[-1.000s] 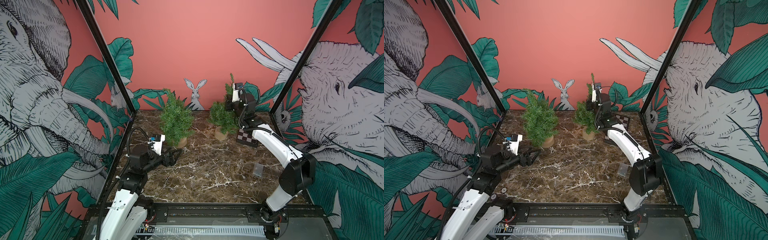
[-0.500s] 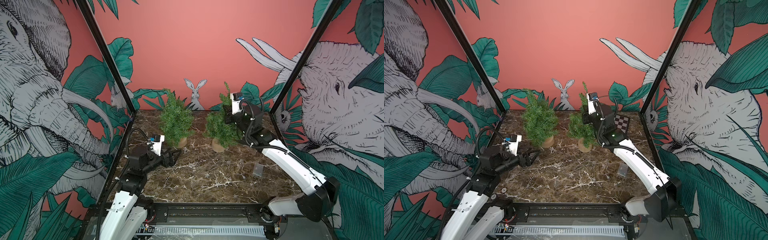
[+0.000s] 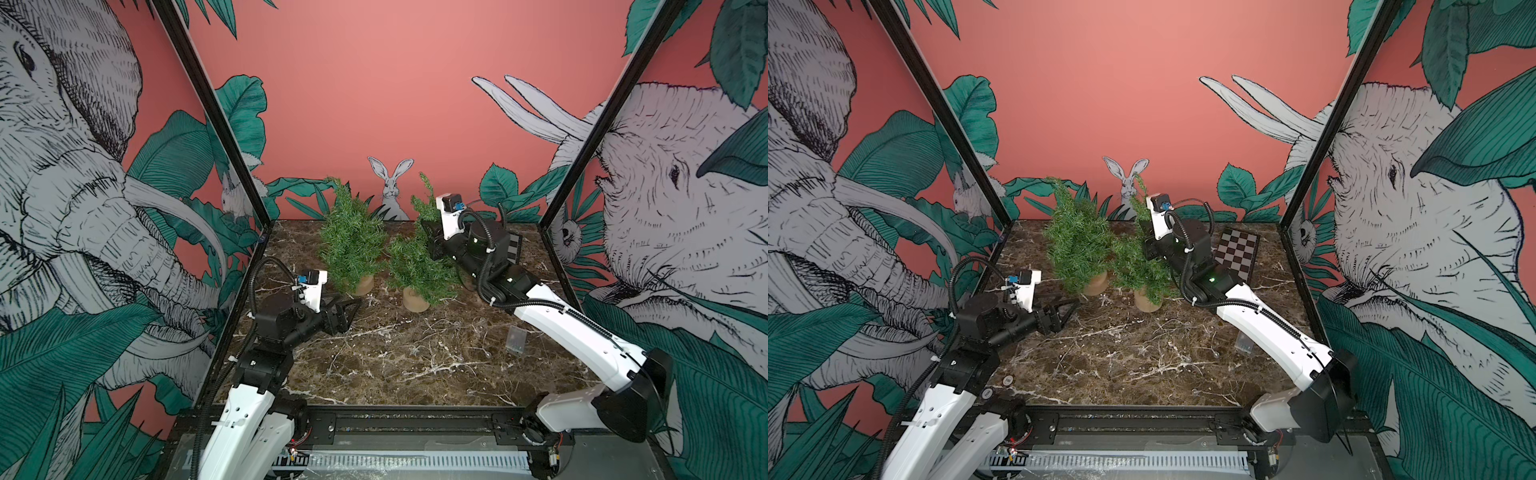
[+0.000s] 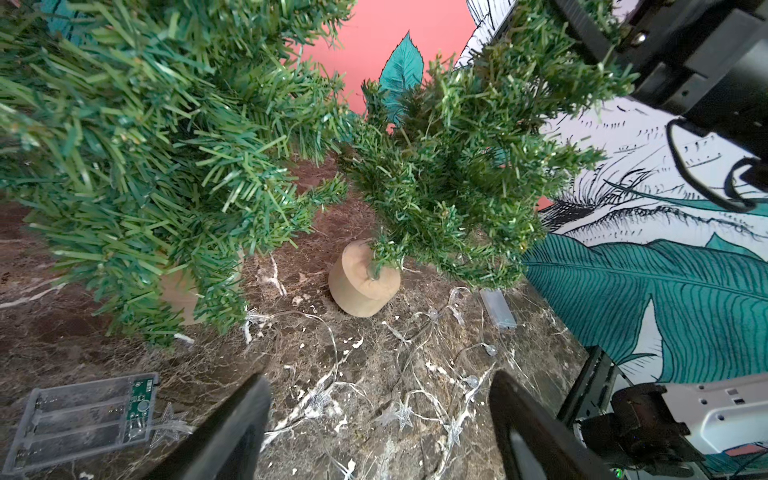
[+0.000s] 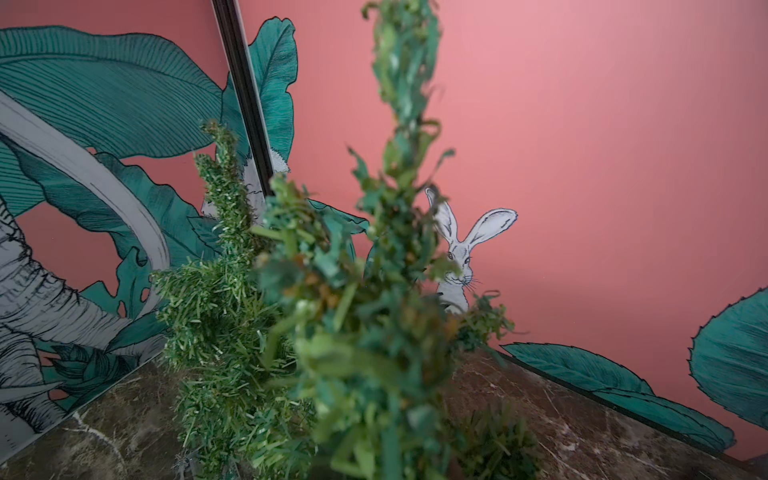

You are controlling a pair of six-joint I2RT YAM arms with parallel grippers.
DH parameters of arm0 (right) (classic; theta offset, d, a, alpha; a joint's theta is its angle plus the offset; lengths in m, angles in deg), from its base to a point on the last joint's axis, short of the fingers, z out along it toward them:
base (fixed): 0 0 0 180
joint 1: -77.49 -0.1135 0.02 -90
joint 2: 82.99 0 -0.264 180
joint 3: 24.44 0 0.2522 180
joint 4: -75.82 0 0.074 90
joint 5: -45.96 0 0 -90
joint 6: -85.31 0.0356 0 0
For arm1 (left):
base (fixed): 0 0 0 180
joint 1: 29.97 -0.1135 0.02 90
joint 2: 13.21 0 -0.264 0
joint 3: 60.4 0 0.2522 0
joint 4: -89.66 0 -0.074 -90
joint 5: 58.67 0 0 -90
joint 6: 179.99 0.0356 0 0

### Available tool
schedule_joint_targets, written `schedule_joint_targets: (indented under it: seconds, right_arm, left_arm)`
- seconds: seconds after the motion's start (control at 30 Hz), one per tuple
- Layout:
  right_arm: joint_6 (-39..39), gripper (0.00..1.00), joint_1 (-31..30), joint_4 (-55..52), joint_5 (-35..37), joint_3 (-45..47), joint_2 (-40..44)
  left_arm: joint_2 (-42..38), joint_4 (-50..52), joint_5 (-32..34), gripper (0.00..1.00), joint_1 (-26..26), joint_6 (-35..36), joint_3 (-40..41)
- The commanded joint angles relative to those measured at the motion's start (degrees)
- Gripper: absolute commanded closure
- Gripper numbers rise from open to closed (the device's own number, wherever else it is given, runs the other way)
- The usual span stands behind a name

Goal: Wrap string light around the christmas tree
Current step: Place the christmas tree at the center of the board.

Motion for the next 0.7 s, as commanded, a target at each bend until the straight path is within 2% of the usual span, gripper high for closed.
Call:
schedule_joint_targets:
  seconds: [0.0,0.67]
  right_arm:
    - [-1.46,1.00,-0.28,8.13,0.72,0.31,1.17]
    - [-0.45,1.00,-0.85,3.60,3.44,9.07,9.42]
  left_arm:
    - [-0.38,0.82,0.56,0.15,0.07,0.34,0.41]
    - [0.44,1.29,1.53,0.15,0.11,0.96,0.22]
